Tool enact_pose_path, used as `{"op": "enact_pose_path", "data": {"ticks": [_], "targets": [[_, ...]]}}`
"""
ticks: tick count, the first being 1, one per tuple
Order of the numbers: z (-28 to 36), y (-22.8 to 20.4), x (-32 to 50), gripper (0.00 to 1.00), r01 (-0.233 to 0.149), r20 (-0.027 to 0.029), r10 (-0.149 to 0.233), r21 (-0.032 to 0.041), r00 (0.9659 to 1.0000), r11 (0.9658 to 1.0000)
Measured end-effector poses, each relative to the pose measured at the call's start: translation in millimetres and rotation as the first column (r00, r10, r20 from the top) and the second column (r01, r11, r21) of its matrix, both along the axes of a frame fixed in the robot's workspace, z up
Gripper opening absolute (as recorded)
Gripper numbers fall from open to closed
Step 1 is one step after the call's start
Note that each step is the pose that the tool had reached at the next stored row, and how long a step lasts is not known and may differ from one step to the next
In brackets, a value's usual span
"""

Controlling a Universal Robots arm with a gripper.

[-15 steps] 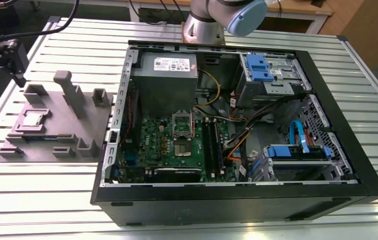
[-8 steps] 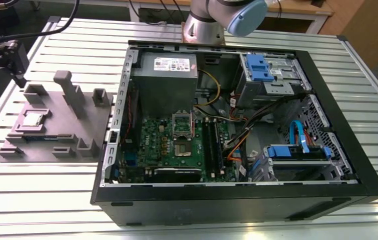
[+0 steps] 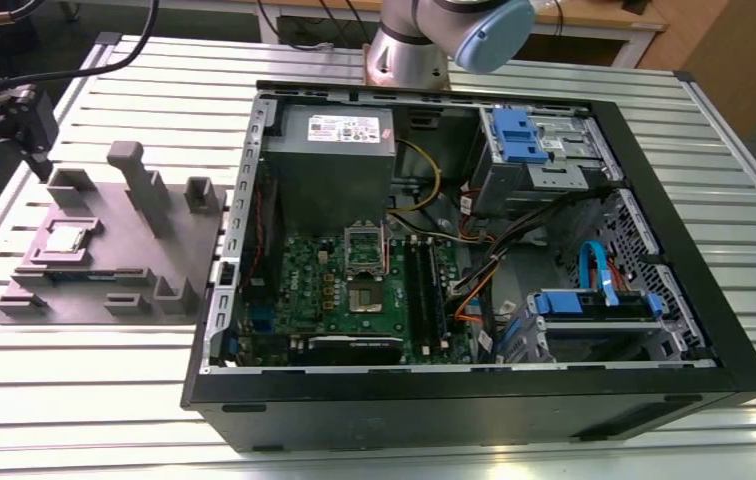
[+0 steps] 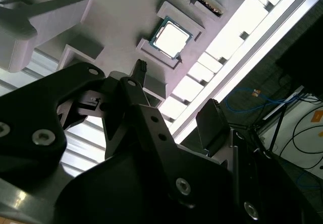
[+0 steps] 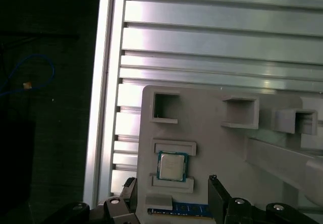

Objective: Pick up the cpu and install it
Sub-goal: 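Pick up the cpu and move it towards the insertion slot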

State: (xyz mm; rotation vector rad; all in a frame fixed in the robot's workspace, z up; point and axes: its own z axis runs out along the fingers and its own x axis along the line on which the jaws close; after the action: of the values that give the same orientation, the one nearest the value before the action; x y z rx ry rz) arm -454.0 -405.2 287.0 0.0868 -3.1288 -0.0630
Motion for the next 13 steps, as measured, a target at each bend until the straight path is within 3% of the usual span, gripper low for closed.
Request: {"op": "enact_pose_path", "data": {"ticks": [13], "targets": [[-11.0, -2.0, 0.0, 0.66, 0.0, 0.0003, 0.0, 0.0003, 1.0, 1.0]]}}
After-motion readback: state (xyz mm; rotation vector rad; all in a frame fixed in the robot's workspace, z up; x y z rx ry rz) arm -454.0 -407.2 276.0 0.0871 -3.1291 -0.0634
